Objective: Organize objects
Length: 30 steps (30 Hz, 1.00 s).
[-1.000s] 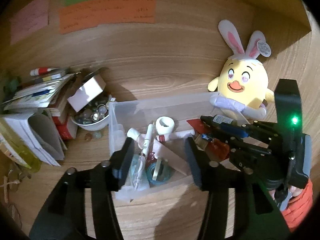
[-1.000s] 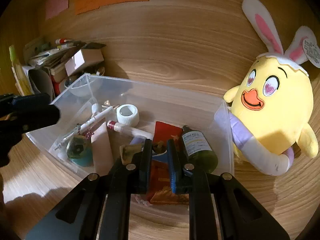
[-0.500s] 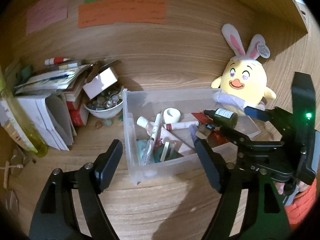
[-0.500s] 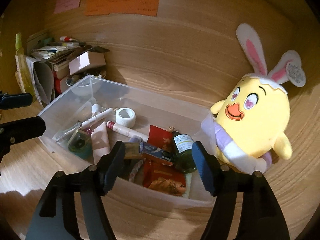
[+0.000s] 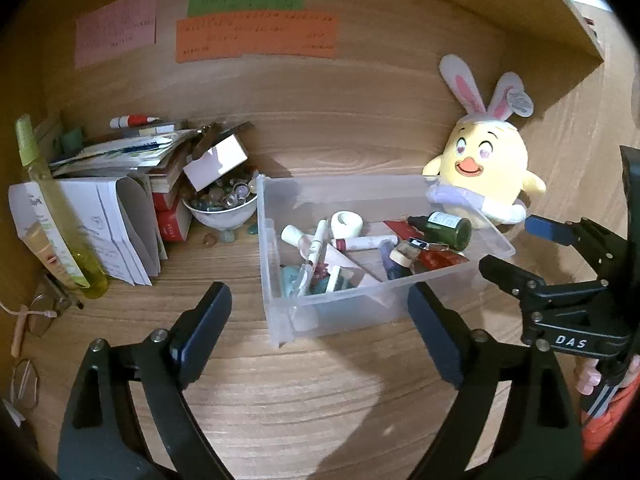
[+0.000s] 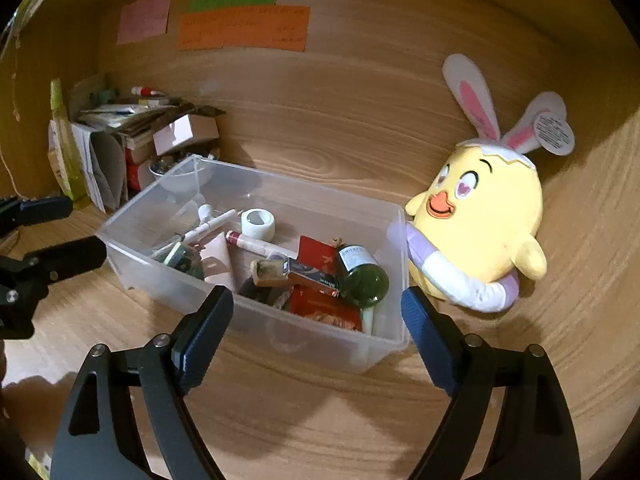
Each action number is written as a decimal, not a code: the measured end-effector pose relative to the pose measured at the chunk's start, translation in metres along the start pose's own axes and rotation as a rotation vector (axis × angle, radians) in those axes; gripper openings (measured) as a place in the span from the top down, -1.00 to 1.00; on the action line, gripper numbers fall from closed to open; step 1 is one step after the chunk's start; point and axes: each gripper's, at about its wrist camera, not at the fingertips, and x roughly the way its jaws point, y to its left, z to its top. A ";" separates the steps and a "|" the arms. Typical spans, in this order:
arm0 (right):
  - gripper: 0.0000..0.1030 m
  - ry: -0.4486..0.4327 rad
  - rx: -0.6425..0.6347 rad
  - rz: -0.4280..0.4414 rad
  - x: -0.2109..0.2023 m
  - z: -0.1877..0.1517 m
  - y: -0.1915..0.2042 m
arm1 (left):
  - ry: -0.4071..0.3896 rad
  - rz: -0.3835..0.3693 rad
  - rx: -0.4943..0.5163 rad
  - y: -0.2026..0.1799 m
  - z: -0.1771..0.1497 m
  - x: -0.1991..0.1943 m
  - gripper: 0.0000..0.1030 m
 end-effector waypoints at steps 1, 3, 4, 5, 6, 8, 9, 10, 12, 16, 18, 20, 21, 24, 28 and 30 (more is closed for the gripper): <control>-0.64 -0.004 0.007 0.004 -0.004 -0.001 -0.001 | -0.006 0.000 0.002 -0.001 -0.001 -0.002 -0.78; -0.64 -0.015 0.019 0.007 -0.012 -0.004 -0.002 | -0.020 0.004 0.001 -0.003 -0.003 -0.007 -0.85; -0.64 -0.021 0.024 0.008 -0.016 -0.005 -0.003 | -0.032 0.006 0.000 -0.004 -0.005 -0.010 -0.86; -0.65 -0.028 0.029 0.009 -0.020 -0.007 -0.003 | -0.038 0.006 -0.001 -0.004 -0.006 -0.012 -0.86; -0.66 -0.035 0.035 0.012 -0.025 -0.008 -0.003 | -0.042 0.004 -0.001 -0.005 -0.006 -0.013 -0.87; -0.69 -0.043 0.042 0.021 -0.031 -0.011 -0.003 | -0.046 -0.004 -0.002 -0.006 -0.008 -0.015 -0.87; -0.70 -0.048 0.046 0.025 -0.034 -0.013 -0.002 | -0.047 -0.004 -0.002 -0.007 -0.009 -0.015 -0.87; -0.70 -0.050 0.048 0.027 -0.036 -0.014 -0.002 | -0.048 -0.004 -0.002 -0.007 -0.010 -0.016 -0.87; -0.71 -0.055 0.050 0.033 -0.040 -0.017 0.000 | -0.048 -0.003 -0.001 -0.008 -0.011 -0.016 -0.87; -0.72 -0.053 0.054 0.038 -0.043 -0.022 0.003 | -0.046 -0.003 0.000 -0.009 -0.013 -0.015 -0.87; -0.72 -0.047 0.059 0.042 -0.043 -0.025 0.004 | -0.046 -0.003 -0.001 -0.009 -0.015 -0.015 -0.87; -0.72 -0.044 0.064 0.045 -0.042 -0.026 0.004 | -0.046 -0.004 -0.003 -0.009 -0.016 -0.015 -0.87; -0.72 -0.042 0.066 0.046 -0.041 -0.026 0.004 | -0.046 -0.004 -0.002 -0.009 -0.016 -0.015 -0.87; -0.72 -0.036 0.069 0.051 -0.040 -0.027 0.005 | -0.045 -0.005 -0.003 -0.010 -0.016 -0.015 -0.87; -0.72 -0.035 0.071 0.055 -0.039 -0.026 0.005 | -0.045 -0.004 -0.002 -0.010 -0.016 -0.015 -0.87; -0.72 -0.036 0.070 0.057 -0.039 -0.026 0.006 | -0.045 -0.003 -0.003 -0.010 -0.016 -0.015 -0.87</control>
